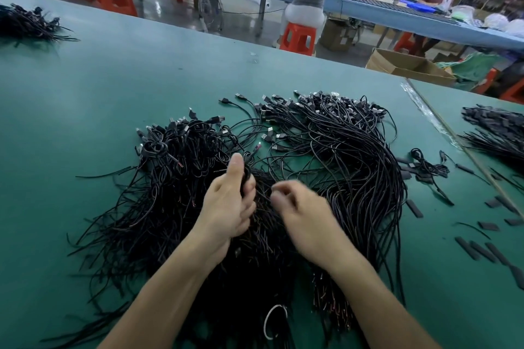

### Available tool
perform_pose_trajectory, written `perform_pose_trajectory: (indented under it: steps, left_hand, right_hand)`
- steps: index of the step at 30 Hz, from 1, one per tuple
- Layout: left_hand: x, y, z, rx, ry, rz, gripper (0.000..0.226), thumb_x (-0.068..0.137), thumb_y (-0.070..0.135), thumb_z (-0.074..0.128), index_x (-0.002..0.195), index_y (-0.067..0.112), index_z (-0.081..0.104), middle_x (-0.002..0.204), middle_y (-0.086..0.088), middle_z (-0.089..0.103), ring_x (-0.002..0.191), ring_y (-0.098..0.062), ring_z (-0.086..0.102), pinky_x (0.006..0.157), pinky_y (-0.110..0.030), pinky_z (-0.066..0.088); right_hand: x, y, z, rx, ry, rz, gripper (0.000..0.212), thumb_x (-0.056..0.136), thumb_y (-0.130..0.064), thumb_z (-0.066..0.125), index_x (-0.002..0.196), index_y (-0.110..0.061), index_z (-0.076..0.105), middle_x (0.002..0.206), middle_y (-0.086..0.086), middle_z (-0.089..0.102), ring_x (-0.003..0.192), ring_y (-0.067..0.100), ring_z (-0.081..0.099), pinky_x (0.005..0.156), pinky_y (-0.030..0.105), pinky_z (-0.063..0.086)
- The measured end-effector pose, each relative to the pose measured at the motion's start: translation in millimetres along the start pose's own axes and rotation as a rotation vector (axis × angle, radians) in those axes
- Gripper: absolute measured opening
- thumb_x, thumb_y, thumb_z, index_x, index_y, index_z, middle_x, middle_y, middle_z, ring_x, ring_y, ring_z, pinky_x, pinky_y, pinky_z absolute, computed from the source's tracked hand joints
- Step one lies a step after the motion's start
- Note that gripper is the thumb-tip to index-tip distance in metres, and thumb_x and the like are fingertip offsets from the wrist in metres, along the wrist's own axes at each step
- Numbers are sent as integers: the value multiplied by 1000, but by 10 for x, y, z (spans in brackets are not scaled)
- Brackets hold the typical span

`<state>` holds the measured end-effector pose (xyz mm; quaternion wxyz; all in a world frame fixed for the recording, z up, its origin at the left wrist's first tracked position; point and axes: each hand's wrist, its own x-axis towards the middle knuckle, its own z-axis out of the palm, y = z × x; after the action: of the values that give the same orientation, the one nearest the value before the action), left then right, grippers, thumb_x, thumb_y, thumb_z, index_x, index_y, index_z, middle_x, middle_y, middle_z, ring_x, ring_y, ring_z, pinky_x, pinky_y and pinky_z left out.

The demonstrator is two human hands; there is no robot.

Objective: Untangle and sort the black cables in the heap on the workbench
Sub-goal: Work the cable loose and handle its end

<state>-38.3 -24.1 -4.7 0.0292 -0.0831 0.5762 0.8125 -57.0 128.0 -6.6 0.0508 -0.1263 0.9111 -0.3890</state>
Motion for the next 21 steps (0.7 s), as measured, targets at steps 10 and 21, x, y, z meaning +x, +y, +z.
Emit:
perform_pose_trajectory:
  steps: [10, 21]
  left_hand:
    - [-26, 32, 13, -152, -3, 109, 58, 83, 72, 34, 54, 22, 36, 47, 6, 23, 36, -7, 15, 35, -12, 16]
    - [-19, 45, -37, -33, 4, 82, 67, 104, 52, 20, 47, 22, 38, 45, 7, 25, 37, -9, 15, 35, -15, 16]
  right_hand:
    - [-118, -59, 332, -335, -87, -27, 11, 96, -31, 59, 98, -23, 67, 100, -4, 68, 95, 19, 63, 81, 36, 52]
    - [-65, -25, 50, -234, 151, 32, 16, 91, -16, 64, 97, -28, 73, 91, -11, 72, 83, 5, 67, 81, 30, 58]
